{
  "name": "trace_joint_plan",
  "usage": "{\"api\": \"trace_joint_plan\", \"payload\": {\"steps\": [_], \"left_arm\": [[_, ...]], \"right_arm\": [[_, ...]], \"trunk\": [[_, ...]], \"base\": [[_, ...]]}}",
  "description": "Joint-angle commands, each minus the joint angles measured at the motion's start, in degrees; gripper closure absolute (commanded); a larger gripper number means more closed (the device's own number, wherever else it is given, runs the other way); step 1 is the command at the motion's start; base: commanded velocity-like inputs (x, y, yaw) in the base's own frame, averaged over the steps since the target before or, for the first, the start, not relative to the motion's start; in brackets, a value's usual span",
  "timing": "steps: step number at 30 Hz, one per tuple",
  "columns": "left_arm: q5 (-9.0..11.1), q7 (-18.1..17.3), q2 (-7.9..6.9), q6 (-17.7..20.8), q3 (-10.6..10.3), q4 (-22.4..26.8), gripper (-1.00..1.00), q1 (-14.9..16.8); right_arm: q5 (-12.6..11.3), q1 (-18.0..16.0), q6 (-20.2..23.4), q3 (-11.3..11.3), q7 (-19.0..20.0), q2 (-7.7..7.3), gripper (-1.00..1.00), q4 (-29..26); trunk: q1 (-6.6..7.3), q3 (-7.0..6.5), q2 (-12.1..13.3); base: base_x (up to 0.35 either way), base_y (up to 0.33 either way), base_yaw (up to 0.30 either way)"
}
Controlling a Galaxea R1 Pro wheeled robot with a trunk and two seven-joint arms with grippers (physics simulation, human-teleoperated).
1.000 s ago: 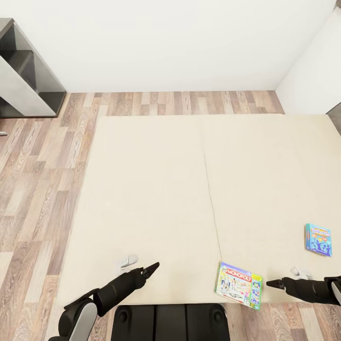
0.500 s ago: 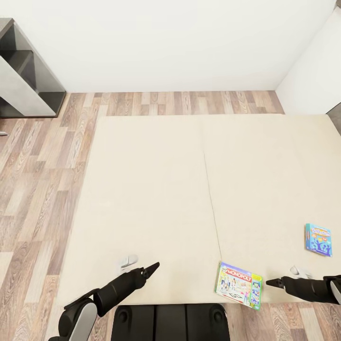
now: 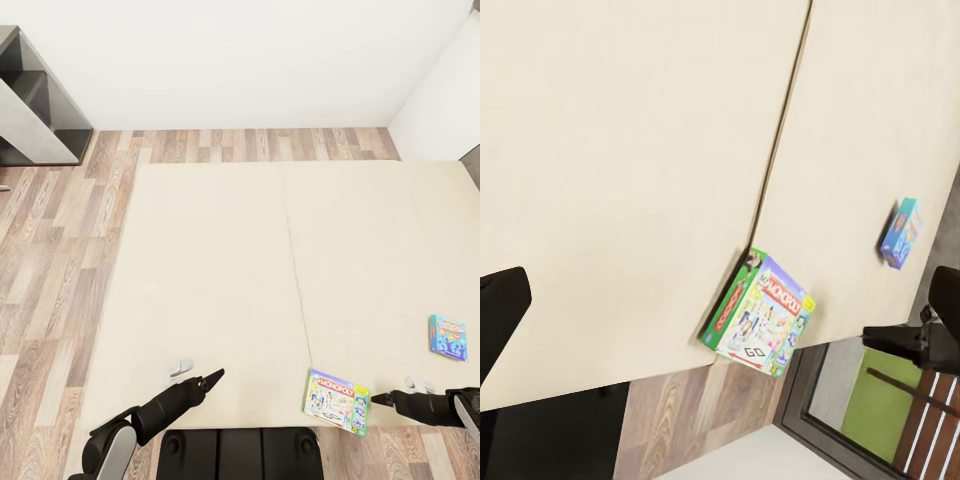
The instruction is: Put all the toys in the child's room - the three board games (two on the bed and one on the table), the two jigsaw puzzles on the table, and the tennis ball on the table - inside the toy box on the table in the child's room.
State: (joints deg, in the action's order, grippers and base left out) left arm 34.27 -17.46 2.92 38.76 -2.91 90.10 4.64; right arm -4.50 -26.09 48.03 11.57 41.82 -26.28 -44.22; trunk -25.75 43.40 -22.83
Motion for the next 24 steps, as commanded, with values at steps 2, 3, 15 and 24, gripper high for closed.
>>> {"api": "trace_joint_plan", "payload": {"steps": [2,3,15,24], "left_arm": [[0.22,-0.04,0.02,0.37,0.08,0.03,-1.0,0.02],[0.23,-0.04,0.01,0.37,0.08,0.04,-1.0,0.02],[0.27,-0.04,-0.01,0.36,0.09,0.0,-1.0,0.02],[0.27,-0.04,-0.01,0.34,0.09,-0.01,-1.0,0.02]], "right_arm": [[-0.45,-0.04,0.24,0.07,-0.62,0.21,-1.0,0.04],[-0.44,-0.05,-0.06,0.08,-1.0,0.4,-1.0,0.09],[-0.45,-0.12,-2.97,0.11,-2.28,1.16,-1.0,0.33],[-0.42,-0.2,-3.98,0.1,-2.5,1.99,-1.0,0.68]], "trunk": [[-0.03,0.06,-0.09],[-0.03,0.06,-0.09],[-0.03,0.06,-0.09],[-0.03,0.06,-0.09]], "base": [[0.0,0.0,0.0],[0.0,0.0,0.0],[0.0,0.0,0.0],[0.0,0.0,0.0]]}}
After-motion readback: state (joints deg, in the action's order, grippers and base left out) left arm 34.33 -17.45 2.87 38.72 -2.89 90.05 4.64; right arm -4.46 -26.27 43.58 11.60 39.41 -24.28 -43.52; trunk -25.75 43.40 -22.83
